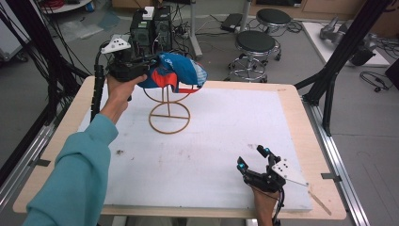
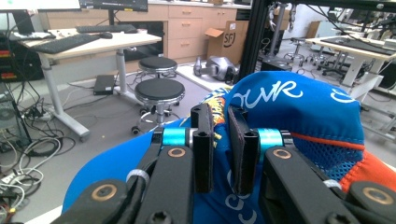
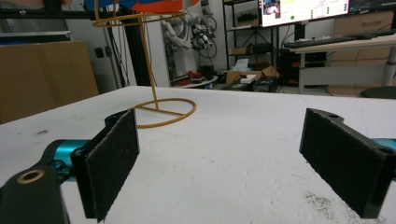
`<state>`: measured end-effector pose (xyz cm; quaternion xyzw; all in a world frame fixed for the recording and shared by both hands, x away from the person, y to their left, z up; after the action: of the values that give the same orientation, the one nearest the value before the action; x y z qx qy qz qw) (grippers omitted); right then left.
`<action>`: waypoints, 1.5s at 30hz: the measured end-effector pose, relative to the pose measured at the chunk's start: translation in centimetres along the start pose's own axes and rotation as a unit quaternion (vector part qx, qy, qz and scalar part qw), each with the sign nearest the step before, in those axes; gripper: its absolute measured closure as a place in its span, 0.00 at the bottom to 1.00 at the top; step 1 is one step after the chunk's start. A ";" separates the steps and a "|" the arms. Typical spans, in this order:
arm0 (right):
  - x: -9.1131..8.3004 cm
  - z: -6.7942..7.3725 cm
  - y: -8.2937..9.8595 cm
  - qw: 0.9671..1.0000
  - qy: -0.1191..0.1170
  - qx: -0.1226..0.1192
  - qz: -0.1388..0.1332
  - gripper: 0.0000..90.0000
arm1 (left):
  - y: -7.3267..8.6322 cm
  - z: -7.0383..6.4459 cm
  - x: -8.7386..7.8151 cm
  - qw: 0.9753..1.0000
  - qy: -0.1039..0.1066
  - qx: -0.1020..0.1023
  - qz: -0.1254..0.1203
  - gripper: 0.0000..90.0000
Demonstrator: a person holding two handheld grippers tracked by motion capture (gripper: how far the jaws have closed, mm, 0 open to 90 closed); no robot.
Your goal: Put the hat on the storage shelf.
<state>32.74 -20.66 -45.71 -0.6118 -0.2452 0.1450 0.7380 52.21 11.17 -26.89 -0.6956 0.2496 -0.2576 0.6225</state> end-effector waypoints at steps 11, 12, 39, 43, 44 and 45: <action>0.0 0.0 0.0 1.000 -0.001 -0.002 0.000 0.12 | 0.7 -0.1 -0.6 1.000 0.009 -0.008 0.009 0.82; 0.0 0.0 0.0 1.000 0.000 -0.002 0.000 0.12 | 0.7 -0.1 -0.7 1.000 0.009 -0.011 0.011 0.79; 0.0 0.1 0.0 1.000 0.000 -0.003 0.002 0.12 | 3.2 0.0 -2.2 0.997 0.013 -0.034 0.069 0.19; 0.0 0.1 0.0 1.000 0.001 -0.002 0.002 0.12 | 2.7 -0.4 -2.6 0.997 0.020 -0.033 0.062 0.19; 0.0 0.1 0.0 1.000 0.001 -0.002 0.002 0.12 | 2.6 -0.5 -2.7 0.998 0.023 -0.028 0.058 0.19; 0.0 0.1 0.0 1.000 0.001 -0.002 0.002 0.12 | 2.5 -0.7 -2.8 0.998 0.026 -0.026 0.054 0.19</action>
<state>32.66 -20.56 -45.74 -0.6139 -0.2441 0.1453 0.7365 49.63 12.32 -29.44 -0.6901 0.3092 -0.2348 0.6107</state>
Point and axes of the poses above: each handheld gripper's, and its own axes: x roughly forward along the jaws, y roughly out of its underside, z roughly to its left, the point moved 10 cm from there along x, roughly forward along the jaws, and after that the axes turned 12 degrees about -z, right-handed, at the moved point
